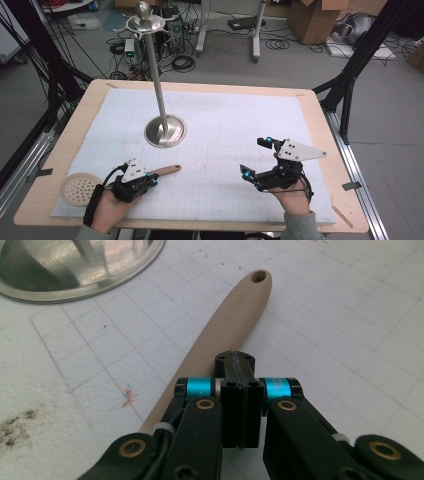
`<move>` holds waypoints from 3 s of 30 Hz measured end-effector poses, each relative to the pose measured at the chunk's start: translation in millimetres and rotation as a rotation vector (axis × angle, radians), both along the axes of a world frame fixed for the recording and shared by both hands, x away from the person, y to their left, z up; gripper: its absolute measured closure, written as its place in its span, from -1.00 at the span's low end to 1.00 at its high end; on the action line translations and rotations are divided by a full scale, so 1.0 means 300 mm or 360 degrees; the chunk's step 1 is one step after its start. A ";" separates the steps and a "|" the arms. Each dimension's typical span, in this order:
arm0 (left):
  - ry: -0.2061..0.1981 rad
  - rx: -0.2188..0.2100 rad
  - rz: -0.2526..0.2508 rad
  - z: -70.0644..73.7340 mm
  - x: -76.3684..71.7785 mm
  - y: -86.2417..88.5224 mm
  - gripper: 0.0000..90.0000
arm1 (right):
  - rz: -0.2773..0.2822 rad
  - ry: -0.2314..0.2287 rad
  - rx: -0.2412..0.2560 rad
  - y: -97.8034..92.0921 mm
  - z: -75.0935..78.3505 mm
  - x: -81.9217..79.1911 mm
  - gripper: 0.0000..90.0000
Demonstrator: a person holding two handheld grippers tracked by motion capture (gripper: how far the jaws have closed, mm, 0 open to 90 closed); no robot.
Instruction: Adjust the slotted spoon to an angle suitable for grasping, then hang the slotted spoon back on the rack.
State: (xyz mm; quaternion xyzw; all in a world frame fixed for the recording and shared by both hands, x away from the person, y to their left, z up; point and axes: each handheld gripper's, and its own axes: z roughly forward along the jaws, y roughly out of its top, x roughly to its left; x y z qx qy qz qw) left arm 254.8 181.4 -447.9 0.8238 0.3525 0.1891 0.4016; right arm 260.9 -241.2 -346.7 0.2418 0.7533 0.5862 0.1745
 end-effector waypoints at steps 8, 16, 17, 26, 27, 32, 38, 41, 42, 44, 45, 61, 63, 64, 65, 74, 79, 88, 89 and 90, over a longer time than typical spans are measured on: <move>-0.0009 -0.0001 0.0040 -0.001 0.018 0.001 0.99 | -0.0005 0.0009 -0.0015 0.001 -0.006 -0.004 -0.99; -0.0014 -0.0012 0.0099 -0.003 0.037 0.000 0.99 | -0.0011 0.0013 -0.0020 -0.002 -0.009 -0.006 -0.99; -0.0014 -0.0013 0.0101 -0.003 0.039 0.001 1.00 | -0.0012 0.0015 -0.0020 -0.003 -0.009 -0.006 -0.99; -0.0010 -0.0011 0.0109 -0.002 0.046 0.004 0.99 | -0.0004 0.0012 -0.0035 0.004 -0.012 -0.005 -0.99; -0.0010 -0.0020 0.0105 -0.002 0.045 0.005 1.00 | -0.0002 0.0006 -0.0035 0.005 -0.012 -0.004 -0.99; -0.0009 -0.0073 -0.0002 0.027 0.028 0.033 0.99 | -0.0006 0.0015 -0.0017 -0.001 -0.008 -0.002 -0.99; -0.0022 -0.0141 -0.0057 0.072 0.009 0.074 0.96 | -0.0006 0.0001 -0.0007 -0.003 -0.006 0.006 -0.99; -0.0013 -0.0175 -0.0086 0.090 0.004 0.104 0.89 | -0.0003 0.0003 -0.0005 0.001 -0.004 0.009 -0.99; -0.0004 -0.0188 -0.0110 0.100 0.002 0.123 0.87 | -0.0004 -0.0003 -0.0005 0.001 -0.005 0.011 -0.99; -0.0017 -0.0190 -0.0120 0.113 -0.002 0.145 0.84 | 0.0001 0.0010 -0.0007 0.005 -0.006 0.015 -0.99; -0.0021 -0.0192 -0.0124 0.121 -0.003 0.158 0.82 | 0.0000 0.0020 -0.0012 0.007 -0.007 0.016 -0.99; 0.0054 -0.0151 -0.0314 0.168 0.009 0.300 -0.06 | 0.0019 0.0039 -0.0029 0.037 -0.016 0.040 -0.99; 0.0078 -0.0122 -0.0334 0.170 0.014 0.315 -0.12 | 0.0022 0.0038 -0.0033 0.040 -0.017 0.042 -0.99; 0.0075 -0.0096 -0.0357 0.171 0.015 0.323 -0.17 | 0.0023 0.0044 -0.0033 0.042 -0.017 0.041 -0.99; 0.0078 -0.0086 -0.0364 0.172 0.018 0.327 -0.28 | 0.0023 0.0043 -0.0033 0.043 -0.017 0.042 -0.99; 0.0132 -0.0129 -0.0367 0.183 0.036 0.368 -0.71 | 0.0027 0.0035 -0.0030 0.041 -0.015 0.040 -0.99; 0.0144 -0.0132 -0.0393 0.188 0.037 0.373 -0.77 | 0.0025 0.0024 -0.0035 0.040 -0.016 0.042 -0.99; 0.0176 -0.0031 -0.0411 0.176 0.047 0.360 -0.73 | 0.0037 0.0037 -0.0040 0.048 -0.017 0.044 -0.99; 0.0182 -0.0013 -0.0416 0.174 0.050 0.358 -0.71 | 0.0034 0.0044 -0.0041 0.048 -0.018 0.043 -0.99; 0.0198 0.0000 -0.0420 0.171 0.052 0.355 -0.66 | 0.0031 0.0049 -0.0043 0.047 -0.018 0.043 -0.99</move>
